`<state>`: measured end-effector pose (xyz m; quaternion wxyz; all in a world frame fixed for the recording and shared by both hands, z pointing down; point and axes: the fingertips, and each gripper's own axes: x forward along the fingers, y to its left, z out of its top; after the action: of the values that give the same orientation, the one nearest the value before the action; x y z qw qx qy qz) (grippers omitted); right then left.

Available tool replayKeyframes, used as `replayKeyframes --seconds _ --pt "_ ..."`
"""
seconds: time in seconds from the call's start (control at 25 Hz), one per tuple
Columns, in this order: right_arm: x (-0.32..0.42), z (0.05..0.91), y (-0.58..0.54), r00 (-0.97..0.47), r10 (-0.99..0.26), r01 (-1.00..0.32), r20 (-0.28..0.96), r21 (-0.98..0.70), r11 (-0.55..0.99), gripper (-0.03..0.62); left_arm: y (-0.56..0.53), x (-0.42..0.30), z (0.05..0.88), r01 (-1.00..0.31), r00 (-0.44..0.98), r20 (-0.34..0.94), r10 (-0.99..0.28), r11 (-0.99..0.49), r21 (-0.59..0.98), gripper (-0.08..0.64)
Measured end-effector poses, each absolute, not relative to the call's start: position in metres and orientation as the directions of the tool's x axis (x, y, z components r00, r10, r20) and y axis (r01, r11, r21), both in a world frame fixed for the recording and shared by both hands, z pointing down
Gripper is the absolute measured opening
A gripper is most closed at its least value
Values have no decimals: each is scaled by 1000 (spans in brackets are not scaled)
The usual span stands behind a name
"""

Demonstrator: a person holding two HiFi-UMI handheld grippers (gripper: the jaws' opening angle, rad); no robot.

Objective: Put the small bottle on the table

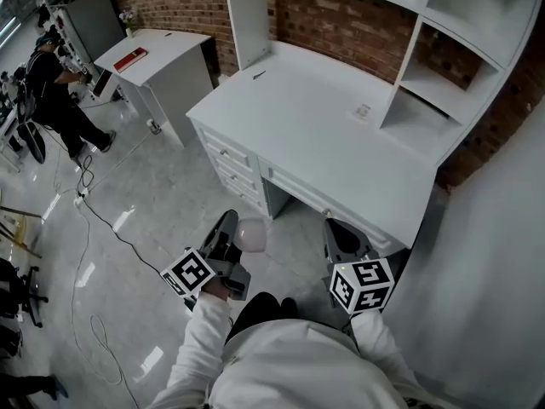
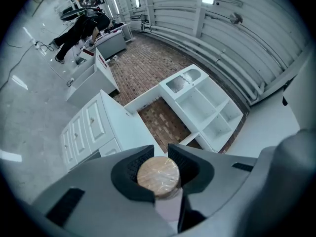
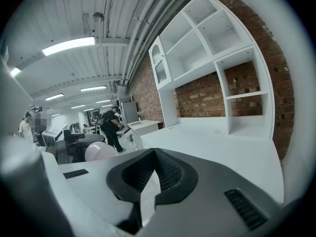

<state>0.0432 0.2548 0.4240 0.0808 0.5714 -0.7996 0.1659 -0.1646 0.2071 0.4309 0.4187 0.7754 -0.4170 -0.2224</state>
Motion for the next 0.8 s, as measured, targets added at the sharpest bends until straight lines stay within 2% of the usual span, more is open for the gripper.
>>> replayKeyframes --seconds 0.28,0.44,0.8 --pt "43 427 245 -335 -883 -939 329 -189 286 28 197 -169 436 -440 546 10 -838 -277 854 98" --pt "42 426 229 -338 -880 -939 333 -185 290 28 182 -177 437 -473 526 39 -850 -254 844 98" --pt "34 432 165 -338 -874 -939 350 -183 290 28 112 -187 441 -440 524 5 -852 -265 858 98"
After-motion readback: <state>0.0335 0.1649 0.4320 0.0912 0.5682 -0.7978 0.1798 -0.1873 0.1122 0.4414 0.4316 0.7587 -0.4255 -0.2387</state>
